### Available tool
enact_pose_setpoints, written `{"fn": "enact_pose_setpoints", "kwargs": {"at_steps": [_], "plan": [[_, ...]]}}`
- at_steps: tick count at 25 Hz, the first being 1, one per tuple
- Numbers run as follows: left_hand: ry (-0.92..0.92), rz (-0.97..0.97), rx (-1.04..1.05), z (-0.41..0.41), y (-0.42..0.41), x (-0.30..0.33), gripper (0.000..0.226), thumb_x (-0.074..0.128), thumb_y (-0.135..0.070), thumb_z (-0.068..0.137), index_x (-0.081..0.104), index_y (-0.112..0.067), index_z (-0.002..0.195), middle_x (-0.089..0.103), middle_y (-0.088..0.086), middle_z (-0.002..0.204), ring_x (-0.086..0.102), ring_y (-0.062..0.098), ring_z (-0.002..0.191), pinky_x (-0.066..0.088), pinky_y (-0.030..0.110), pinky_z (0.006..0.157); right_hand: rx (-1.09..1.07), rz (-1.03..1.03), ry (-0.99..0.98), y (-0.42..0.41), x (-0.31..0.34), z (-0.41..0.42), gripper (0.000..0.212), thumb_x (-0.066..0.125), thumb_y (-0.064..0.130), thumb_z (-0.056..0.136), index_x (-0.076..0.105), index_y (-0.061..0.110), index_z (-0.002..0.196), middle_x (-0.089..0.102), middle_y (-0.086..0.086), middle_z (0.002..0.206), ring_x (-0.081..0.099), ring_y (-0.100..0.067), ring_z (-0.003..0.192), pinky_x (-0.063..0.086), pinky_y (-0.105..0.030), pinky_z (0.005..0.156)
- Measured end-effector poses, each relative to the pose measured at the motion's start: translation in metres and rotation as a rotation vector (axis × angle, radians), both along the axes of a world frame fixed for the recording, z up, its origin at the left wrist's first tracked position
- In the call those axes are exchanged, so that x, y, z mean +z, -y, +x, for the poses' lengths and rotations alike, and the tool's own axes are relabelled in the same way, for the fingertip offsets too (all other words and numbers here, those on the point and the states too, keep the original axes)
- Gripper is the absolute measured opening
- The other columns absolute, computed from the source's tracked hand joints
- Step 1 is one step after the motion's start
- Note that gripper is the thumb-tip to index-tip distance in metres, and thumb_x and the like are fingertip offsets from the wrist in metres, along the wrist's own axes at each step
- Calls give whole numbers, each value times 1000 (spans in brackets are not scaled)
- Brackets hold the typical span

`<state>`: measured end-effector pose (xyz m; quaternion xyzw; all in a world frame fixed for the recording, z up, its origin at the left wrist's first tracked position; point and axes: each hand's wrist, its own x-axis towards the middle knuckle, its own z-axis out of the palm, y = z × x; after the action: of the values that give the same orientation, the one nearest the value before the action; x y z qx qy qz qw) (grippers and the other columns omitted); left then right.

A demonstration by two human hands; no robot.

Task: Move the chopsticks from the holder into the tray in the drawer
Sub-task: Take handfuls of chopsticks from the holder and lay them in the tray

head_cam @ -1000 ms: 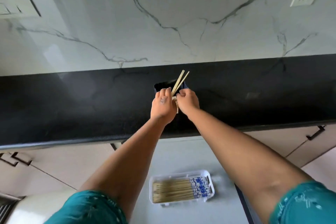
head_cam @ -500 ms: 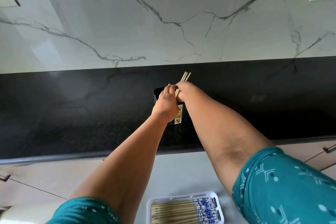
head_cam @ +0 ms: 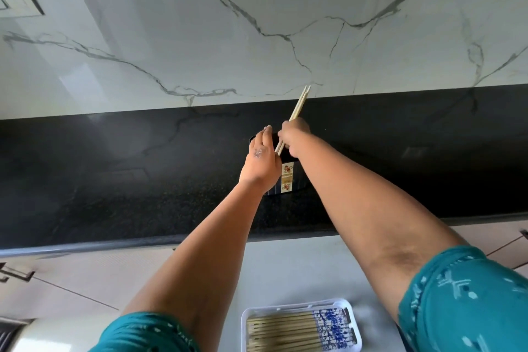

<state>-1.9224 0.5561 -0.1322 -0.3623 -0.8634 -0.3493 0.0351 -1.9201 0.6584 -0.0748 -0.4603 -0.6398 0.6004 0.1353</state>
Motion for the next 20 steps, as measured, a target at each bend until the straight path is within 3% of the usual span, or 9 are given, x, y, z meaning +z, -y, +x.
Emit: {"fn": "enact_pose_setpoints", "kwargs": {"at_steps": [2, 4, 7, 8, 10, 13, 16, 18, 20], "plan": [[84, 184, 100, 9, 4, 10, 59, 49, -18, 94, 24, -8, 146, 34, 10, 150, 29, 22, 139, 24, 28, 112, -14, 196, -206, 0, 23, 18, 17, 44, 23, 100, 56, 13, 103, 70, -9, 104, 70, -22, 89, 55, -31, 73], [309, 492, 249, 31, 17, 18, 49, 51, -29, 94, 39, -15, 139, 49, 1, 140, 43, 15, 131, 33, 24, 107, 20, 278, -439, 11, 45, 58, 13, 41, 26, 101, 51, 22, 93, 72, -1, 96, 72, -13, 86, 58, -27, 75], [628, 742, 341, 82, 45, 8, 23, 50, -37, 94, 60, -24, 109, 65, -15, 102, 62, 11, 104, 45, 16, 81, 107, 386, -542, 44, 34, 123, 14, 43, 28, 101, 51, 28, 89, 72, 5, 87, 73, -4, 76, 56, -13, 62], [713, 776, 307, 101, 56, -1, 23, 49, -39, 95, 63, -22, 103, 68, -10, 99, 64, 12, 98, 47, 18, 80, 154, 493, -475, 60, 19, 144, 14, 44, 27, 100, 53, 23, 91, 71, 6, 84, 72, -5, 73, 53, -11, 59], [817, 825, 192, 141, 76, -23, 35, 45, -45, 96, 64, -17, 103, 70, 2, 103, 65, 12, 98, 50, 23, 85, 343, 767, -193, 90, -21, 182, 15, 45, 26, 100, 54, 15, 95, 69, -1, 81, 70, -20, 73, 49, -22, 59], [897, 815, 131, 187, 100, -57, 41, 43, -52, 93, 51, -20, 117, 67, 3, 110, 65, 8, 102, 50, 25, 89, 749, 1055, 295, 125, -87, 232, 22, 39, 14, 97, 48, 12, 118, 68, -14, 99, 67, -35, 91, 47, -36, 67], [1176, 782, 315, 208, 124, -97, 12, 46, -26, 99, 51, -16, 103, 70, 11, 107, 66, 21, 99, 52, 31, 78, 928, 1105, 353, 148, -144, 269, 36, 36, 9, 95, 43, 11, 130, 62, -12, 110, 62, -34, 100, 46, -41, 72], [1430, 828, 494, 214, 141, -120, 17, 43, -17, 100, 53, -7, 90, 67, 20, 108, 65, 27, 88, 52, 34, 75, 1021, 1114, 381, 155, -172, 284, 36, 35, 7, 94, 44, 11, 128, 59, -12, 112, 60, -34, 103, 47, -44, 78], [1680, 957, 548, 215, 154, -139, 28, 38, -16, 102, 53, 0, 84, 65, 24, 100, 62, 33, 86, 51, 43, 88, 1083, 1135, 462, 150, -192, 297, 34, 32, 4, 93, 44, 9, 124, 57, -13, 116, 58, -34, 107, 45, -45, 82]]}}
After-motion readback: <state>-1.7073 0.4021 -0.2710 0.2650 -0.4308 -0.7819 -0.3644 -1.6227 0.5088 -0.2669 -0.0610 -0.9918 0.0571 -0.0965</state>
